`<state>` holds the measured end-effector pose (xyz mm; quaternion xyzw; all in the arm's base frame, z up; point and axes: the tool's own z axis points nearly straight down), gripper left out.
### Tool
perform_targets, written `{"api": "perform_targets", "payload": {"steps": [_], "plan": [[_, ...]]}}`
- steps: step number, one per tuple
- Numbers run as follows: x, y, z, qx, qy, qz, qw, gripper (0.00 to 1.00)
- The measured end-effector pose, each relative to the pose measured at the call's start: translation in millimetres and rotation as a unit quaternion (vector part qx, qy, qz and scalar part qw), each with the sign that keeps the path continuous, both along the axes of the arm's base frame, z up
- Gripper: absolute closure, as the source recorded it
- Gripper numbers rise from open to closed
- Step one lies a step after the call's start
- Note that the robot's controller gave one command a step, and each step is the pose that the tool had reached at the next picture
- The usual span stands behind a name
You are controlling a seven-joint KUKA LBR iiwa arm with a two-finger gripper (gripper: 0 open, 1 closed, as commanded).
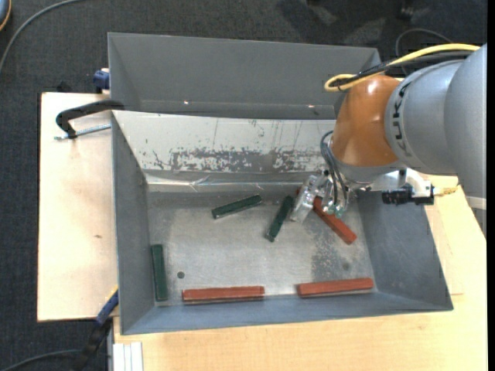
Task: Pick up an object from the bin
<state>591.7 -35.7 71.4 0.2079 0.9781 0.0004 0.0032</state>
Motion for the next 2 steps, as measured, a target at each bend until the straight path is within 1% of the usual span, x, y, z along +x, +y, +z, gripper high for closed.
{"api": "perform_targets", "payload": {"steps": [1,2], "plan": [[-0.4,0,0,0.0,0.0008,0.0,1.0,0.0],[1.6,132,0,0.003,0.0004,0.013,0.9999,0.0]]}}
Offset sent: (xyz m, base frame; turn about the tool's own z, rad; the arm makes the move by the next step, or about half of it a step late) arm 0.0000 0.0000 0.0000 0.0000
